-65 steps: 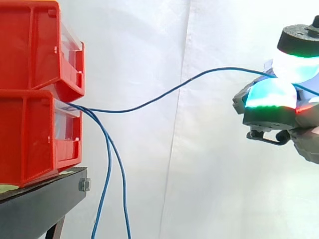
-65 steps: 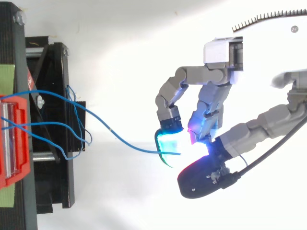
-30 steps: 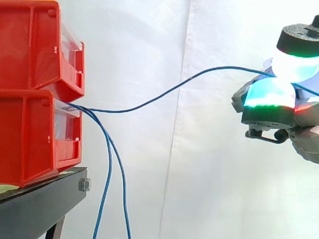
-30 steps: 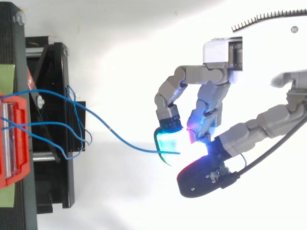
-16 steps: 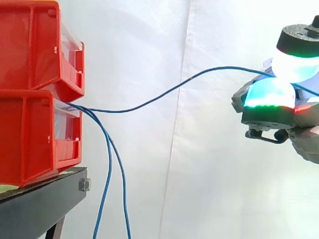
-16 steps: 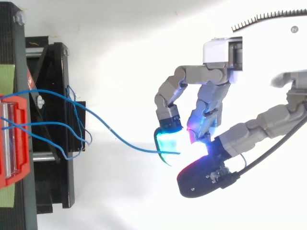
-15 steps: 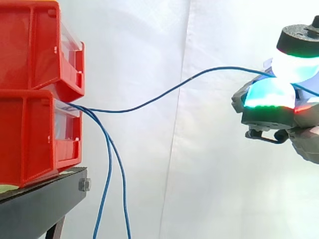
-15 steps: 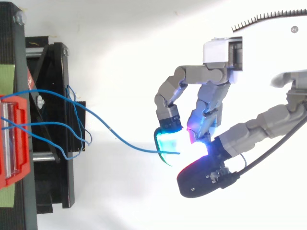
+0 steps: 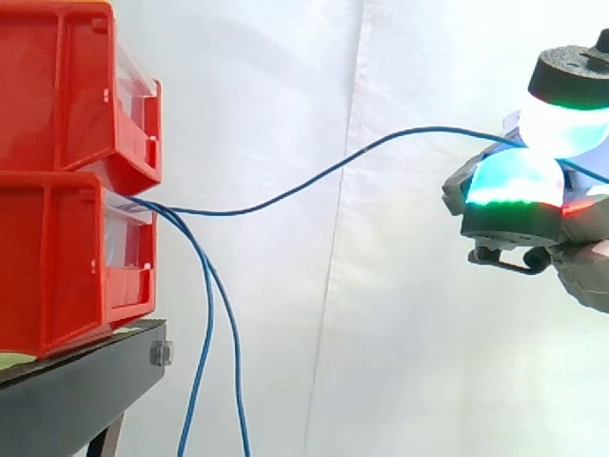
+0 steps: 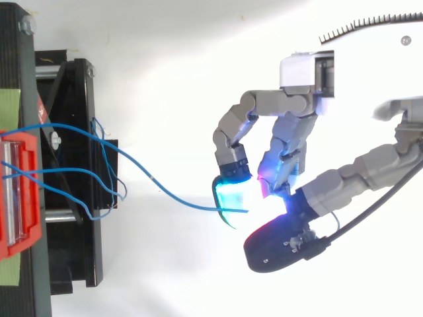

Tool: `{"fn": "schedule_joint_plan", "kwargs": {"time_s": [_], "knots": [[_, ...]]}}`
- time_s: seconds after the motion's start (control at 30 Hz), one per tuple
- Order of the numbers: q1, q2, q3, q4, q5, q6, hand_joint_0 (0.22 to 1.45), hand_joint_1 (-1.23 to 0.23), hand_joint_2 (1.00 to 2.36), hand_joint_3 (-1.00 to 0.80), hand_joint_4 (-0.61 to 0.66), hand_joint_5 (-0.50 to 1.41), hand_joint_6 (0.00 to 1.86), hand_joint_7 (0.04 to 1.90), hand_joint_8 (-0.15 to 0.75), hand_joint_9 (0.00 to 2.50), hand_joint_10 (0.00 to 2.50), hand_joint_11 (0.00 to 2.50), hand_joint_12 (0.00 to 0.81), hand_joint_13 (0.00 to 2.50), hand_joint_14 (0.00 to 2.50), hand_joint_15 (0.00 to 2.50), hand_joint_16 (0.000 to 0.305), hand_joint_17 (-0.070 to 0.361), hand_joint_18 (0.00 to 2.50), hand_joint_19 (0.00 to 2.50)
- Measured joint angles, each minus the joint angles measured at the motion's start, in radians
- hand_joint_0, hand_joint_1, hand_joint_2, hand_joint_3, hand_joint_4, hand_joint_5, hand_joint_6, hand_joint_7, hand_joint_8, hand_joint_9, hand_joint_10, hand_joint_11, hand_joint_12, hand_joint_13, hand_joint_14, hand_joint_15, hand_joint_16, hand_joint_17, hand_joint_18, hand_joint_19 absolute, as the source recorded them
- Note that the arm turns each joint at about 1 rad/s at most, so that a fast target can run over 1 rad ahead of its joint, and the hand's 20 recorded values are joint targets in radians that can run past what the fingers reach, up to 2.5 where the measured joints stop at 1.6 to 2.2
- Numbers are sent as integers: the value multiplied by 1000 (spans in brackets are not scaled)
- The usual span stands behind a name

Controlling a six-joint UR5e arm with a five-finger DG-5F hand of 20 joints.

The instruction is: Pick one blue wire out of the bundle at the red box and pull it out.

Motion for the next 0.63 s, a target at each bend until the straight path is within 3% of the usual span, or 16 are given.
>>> {"fn": "schedule_joint_plan", "kwargs": {"time_s": [0.63], "knots": [[0, 0, 0, 0, 0, 0, 666, -826, 1011, -41, 48, -130, 975, 1148, 432, 1111, 10, 906, 484, 1085, 19, 573, 62, 140, 1085, 498]]}}
